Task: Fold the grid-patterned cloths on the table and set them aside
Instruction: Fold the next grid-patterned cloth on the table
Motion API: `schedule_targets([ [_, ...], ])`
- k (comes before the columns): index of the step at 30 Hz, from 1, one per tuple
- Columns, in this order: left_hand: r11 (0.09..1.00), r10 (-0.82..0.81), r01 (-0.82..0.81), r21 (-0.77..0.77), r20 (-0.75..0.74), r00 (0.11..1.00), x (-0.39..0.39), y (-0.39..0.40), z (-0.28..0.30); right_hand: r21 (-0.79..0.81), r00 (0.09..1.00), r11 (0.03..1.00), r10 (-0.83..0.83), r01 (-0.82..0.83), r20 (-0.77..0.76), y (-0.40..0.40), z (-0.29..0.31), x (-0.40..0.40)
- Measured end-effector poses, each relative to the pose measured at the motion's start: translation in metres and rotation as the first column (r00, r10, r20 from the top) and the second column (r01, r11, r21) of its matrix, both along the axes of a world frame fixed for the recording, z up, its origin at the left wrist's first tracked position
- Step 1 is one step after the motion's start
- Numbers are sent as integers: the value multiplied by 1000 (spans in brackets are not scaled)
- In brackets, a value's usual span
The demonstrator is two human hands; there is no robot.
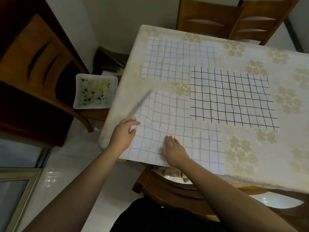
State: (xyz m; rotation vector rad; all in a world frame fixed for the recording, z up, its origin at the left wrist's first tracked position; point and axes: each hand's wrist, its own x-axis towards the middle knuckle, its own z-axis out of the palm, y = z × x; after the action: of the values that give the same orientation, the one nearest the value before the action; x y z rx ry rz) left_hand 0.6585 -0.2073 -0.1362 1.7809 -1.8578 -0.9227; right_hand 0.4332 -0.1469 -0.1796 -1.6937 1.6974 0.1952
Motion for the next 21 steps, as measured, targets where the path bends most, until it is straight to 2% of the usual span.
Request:
schedule_targets([
  [3, 999, 35, -34, 10, -46, 998, 11, -1, 10, 23, 998, 999, 41, -42, 43, -4, 2, 9],
  [6, 972, 168, -130, 198, -189, 968, 13, -2, 21, 75, 991, 995, 59, -68, 117, -6, 6, 12],
  [7, 944, 234, -149, 295, -278, 932, 12, -2, 24, 89, 988, 993, 66, -79, 143, -6, 9, 11],
  [9, 872, 358, -108, 478, -471, 806, 6, -3, 34, 116, 979, 990, 54, -78, 199, -4, 12, 8],
  [11, 826, 410, -31, 563, -563, 717, -4, -3, 43, 149, 965, 988, -2, -38, 260, -1, 16, 1],
  [12, 827, 397, -11, 562, -571, 718, -10, -3, 46, 164, 956, 986, -39, -9, 290, 1, 18, -3],
  [13, 840, 370, -4, 542, -568, 735, -18, -3, 48, 173, 946, 985, -75, 21, 316, 3, 20, -7],
  [15, 895, 266, -19, 446, -500, 824, -35, -3, 50, 179, 926, 981, -138, 78, 352, 6, 24, -18],
  [18, 962, 86, -12, 272, -260, 962, -68, -3, 53, 207, 889, 965, -231, 158, 396, 7, 29, -39],
  [21, 980, -69, 90, 178, -120, 990, -110, 3, 61, 234, 835, 946, -312, 226, 454, 7, 32, -66],
])
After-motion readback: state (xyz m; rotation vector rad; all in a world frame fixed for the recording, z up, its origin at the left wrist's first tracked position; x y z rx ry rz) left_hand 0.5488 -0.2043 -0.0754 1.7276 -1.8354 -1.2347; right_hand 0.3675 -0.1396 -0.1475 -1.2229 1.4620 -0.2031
